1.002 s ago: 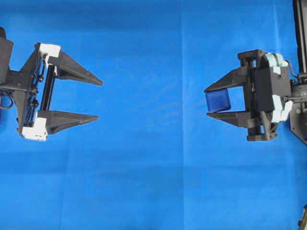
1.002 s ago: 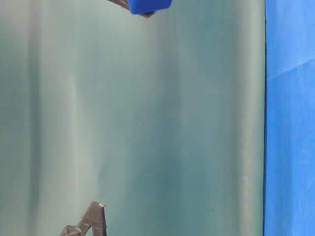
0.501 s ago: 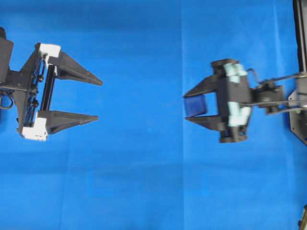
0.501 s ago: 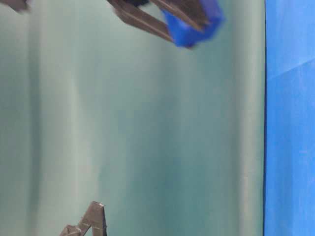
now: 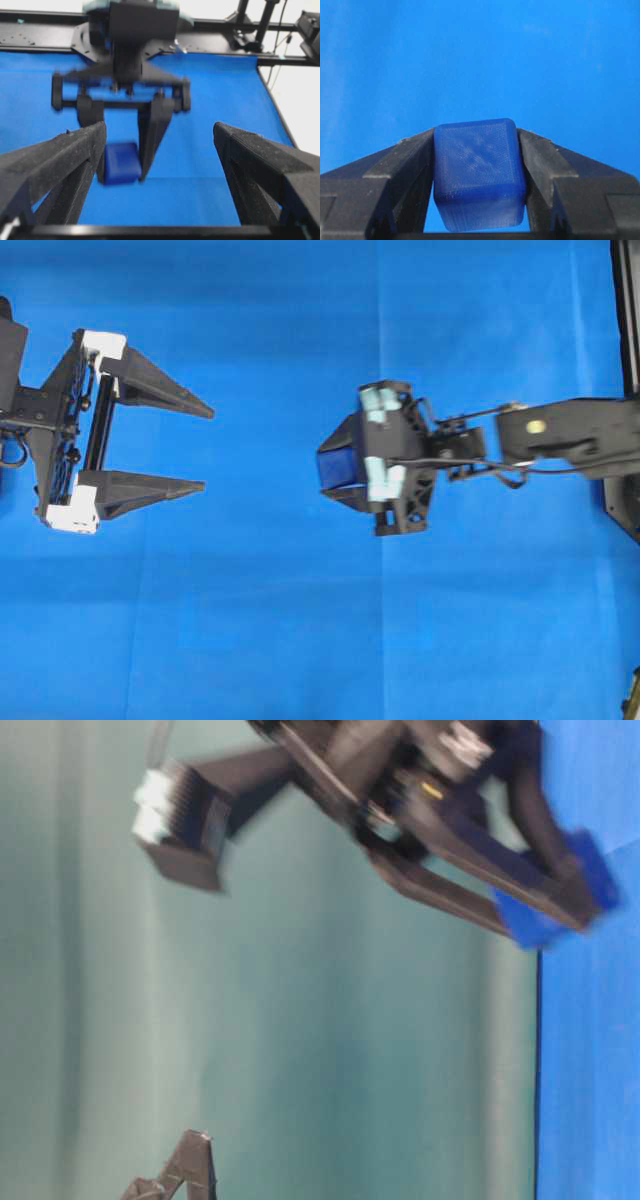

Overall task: Handover the blue block to the right arm after grasping it with the left arm, then place it in the designated position.
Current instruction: 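Move the right gripper with the cube toward the table center and lower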

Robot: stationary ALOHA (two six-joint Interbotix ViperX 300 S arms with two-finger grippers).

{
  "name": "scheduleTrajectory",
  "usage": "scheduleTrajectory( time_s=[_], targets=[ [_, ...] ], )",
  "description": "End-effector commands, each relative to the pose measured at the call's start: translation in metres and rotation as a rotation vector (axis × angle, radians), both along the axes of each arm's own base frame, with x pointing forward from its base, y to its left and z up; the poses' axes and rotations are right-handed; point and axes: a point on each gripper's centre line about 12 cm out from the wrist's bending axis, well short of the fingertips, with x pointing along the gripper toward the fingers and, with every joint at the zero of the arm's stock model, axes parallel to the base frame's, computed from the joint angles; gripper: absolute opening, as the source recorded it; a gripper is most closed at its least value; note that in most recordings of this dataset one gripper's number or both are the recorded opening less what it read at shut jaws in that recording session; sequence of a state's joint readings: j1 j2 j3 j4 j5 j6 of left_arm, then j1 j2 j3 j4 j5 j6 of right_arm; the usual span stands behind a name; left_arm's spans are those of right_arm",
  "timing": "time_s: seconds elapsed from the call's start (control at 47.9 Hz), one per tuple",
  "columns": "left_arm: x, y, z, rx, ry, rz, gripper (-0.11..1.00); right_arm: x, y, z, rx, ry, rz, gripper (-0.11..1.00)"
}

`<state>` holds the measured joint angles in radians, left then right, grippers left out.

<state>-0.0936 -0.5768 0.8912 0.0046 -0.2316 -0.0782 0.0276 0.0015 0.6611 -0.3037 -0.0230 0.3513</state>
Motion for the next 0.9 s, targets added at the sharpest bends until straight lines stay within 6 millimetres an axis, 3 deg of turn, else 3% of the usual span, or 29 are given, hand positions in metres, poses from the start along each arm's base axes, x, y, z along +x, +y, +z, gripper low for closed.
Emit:
scheduleTrajectory(
  time_s=[0.0,0.334,0.501,0.877],
  targets=[
    [0.000,0.000,0.011,-0.002,-0.034,-0.002,0.92,0.015,0.000,0.003,0.010,-0.041,0.004,0.35],
    [0.000,-0.001,0.011,-0.002,-0.034,-0.004,0.92,0.046,-0.005,-0.038,0.028,-0.022,-0.001,0.35],
    [0.000,-0.001,0.011,-0.003,-0.032,-0.003,0.92,0.052,-0.012,-0.056,0.034,-0.007,-0.013,0.35],
    [0.000,-0.001,0.011,-0.003,-0.034,-0.003,0.92,0.052,-0.017,-0.061,0.052,0.000,-0.040,0.34]
  ],
)
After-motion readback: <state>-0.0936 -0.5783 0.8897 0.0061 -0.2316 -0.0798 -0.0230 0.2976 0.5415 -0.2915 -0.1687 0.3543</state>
